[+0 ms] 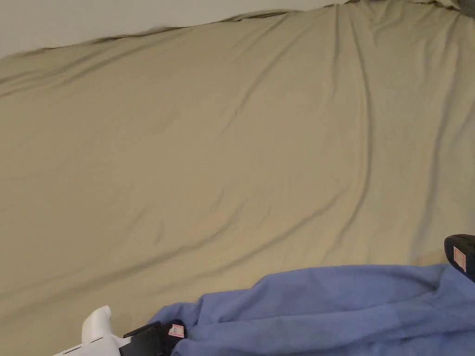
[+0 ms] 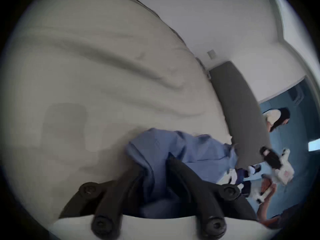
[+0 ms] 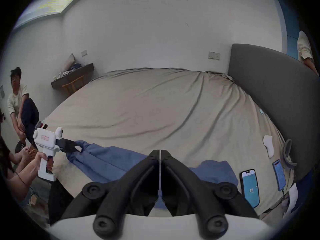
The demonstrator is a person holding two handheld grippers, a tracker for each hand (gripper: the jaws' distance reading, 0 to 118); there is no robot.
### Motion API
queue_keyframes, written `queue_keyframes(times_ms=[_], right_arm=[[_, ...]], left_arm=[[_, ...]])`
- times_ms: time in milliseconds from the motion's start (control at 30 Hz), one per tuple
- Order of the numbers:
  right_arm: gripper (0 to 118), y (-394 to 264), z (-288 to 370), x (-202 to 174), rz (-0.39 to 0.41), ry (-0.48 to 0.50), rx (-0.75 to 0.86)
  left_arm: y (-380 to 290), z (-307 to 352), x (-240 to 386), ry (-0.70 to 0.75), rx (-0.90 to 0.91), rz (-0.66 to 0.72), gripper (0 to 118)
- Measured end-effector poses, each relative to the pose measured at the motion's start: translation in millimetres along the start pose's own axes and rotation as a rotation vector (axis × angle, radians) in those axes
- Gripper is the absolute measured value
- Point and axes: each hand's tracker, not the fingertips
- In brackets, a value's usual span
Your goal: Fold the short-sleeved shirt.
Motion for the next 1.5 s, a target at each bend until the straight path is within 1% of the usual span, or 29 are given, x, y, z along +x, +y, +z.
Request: queue_keyframes(times_ms=[67, 100, 167, 300, 333, 433, 500, 567, 600, 633, 700, 733, 767, 800, 900, 967, 1033, 1100, 1133, 1167, 1200, 1233, 1300, 1333, 1367, 1400, 1433, 1467, 1500], right_arm=[[4, -2.9, 0.3, 1.3, 0.014, -0.010, -0.008], [4, -3.5, 1.3, 3.0, 0.012, -0.012, -0.011], [4, -3.6, 3.0, 5.3, 0.004, -0.012, -0.015], [4, -5.8, 5.5, 7.9, 0.007, -0.032, -0.011], [4, -6.0, 7.0, 9.1, -0.001, -0.025, -0.010], [4, -7.2, 11.1, 9.0, 0.001, -0.019, -0.003], [4, -9.1, 12.9, 11.7, 0.000, -0.017, 0.001], [4, -10.8, 13.8, 15.5, -0.004, -0.020, -0.001], [4, -11.9, 14.4, 17.9, -0.011, -0.023, 0.001], [4, -12.9, 14.9, 20.6, -0.015, -0.024, 0.002], [4, -13.3, 16.3, 23.8, -0.020, -0.028, 0.006], [4, -14.2, 17.6, 26.7, -0.024, -0.027, 0.007], [4, -15.2, 19.1, 29.2, -0.029, -0.025, 0.009], [4, -16.5, 21.0, 32.3, -0.037, -0.022, 0.010], [4, -21.7, 25.6, 41.2, -0.048, -0.021, 0.008], [4, -26.2, 27.9, 48.2, -0.051, -0.027, 0.001], [4, -30.9, 30.8, 54.5, -0.062, -0.035, -0.003], [4, -34.0, 32.0, 58.5, -0.070, -0.045, -0.013], [4, -35.4, 32.4, 60.7, -0.077, -0.045, -0.016], [4, -36.4, 32.5, 62.3, -0.082, -0.045, -0.019], [4, -37.3, 32.6, 63.3, -0.084, -0.045, -0.020], [4, -38.0, 32.9, 63.3, -0.086, -0.046, -0.020], [4, -38.3, 33.0, 63.2, -0.092, -0.037, -0.019], [4, -38.3, 32.8, 62.9, -0.095, -0.035, -0.019], [4, -39.0, 32.6, 62.4, -0.097, -0.033, -0.018], [4, -39.0, 32.3, 61.7, -0.100, -0.029, -0.016], [4, -38.7, 32.0, 60.7, -0.101, -0.024, -0.014], [4, -38.5, 32.0, 59.6, -0.100, -0.019, -0.014], [4, -38.7, 32.3, 58.0, -0.096, -0.014, -0.014]], left_arm=[[1.1, 9.6, -8.5, -0.080, 0.036, 0.064, 6], [2.1, 18.0, -10.8, -0.077, 0.032, 0.053, 6], [1.9, 35.6, -12.6, -0.019, 0.060, 0.013, 6], [7.2, 87.3, -27.6, -0.057, 0.113, 0.064, 6], [7.1, 102.3, -11.8, -0.002, 0.141, 0.021, 6], [11.4, 131.5, -18.3, 0.178, 0.182, 0.041, 6], [12.5, 148.2, -6.6, 0.284, 0.217, -0.001, 6], [8.1, 152.9, 29.6, 0.453, 0.207, -0.112, 6], [8.4, 151.7, 50.3, 0.505, 0.186, -0.176, 6], [6.7, 142.1, 75.3, 0.594, 0.136, -0.223, 6], [-3.3, 118.0, 119.4, 0.661, 0.132, -0.369, 6], [-6.4, 103.2, 138.1, 0.658, 0.104, -0.428, 6], [-10.0, 88.1, 155.8, 0.625, 0.088, -0.453, 6], [-12.6, 70.7, 173.9, 0.558, 0.057, -0.484, 6], [-20.1, 12.0, 197.4, 0.377, -0.045, -0.529, 6], [-29.3, -26.2, 213.0, 0.328, -0.126, -0.573, 6], [-36.2, -55.4, 216.8, 0.287, -0.186, -0.559, 6], [-33.4, -69.1, 211.3, 0.262, -0.230, -0.505, 12], [-32.8, -69.1, 206.4, 0.248, -0.234, -0.464, 12], [-27.7, -60.9, 198.7, 0.191, -0.226, -0.395, 31], [-23.4, -49.1, 192.1, 0.123, -0.233, -0.317, 63], [-20.3, -31.1, 188.9, 0.087, -0.231, -0.273, 88], [-16.4, 13.6, 191.5, 0.106, -0.145, -0.247, 90], [-15.0, 37.6, 191.9, 0.138, -0.088, -0.278, 90], [-14.1, 55.3, 192.6, 0.206, -0.032, -0.310, 90], [-15.1, 68.3, 199.4, 0.300, 0.023, -0.343, 90], [-15.4, 74.2, 199.9, 0.444, 0.079, -0.384, 90], [-19.3, 72.0, 199.6, 0.555, 0.115, -0.429, 87], [-24.1, 60.9, 199.6, 0.666, 0.122, -0.524, 72]])
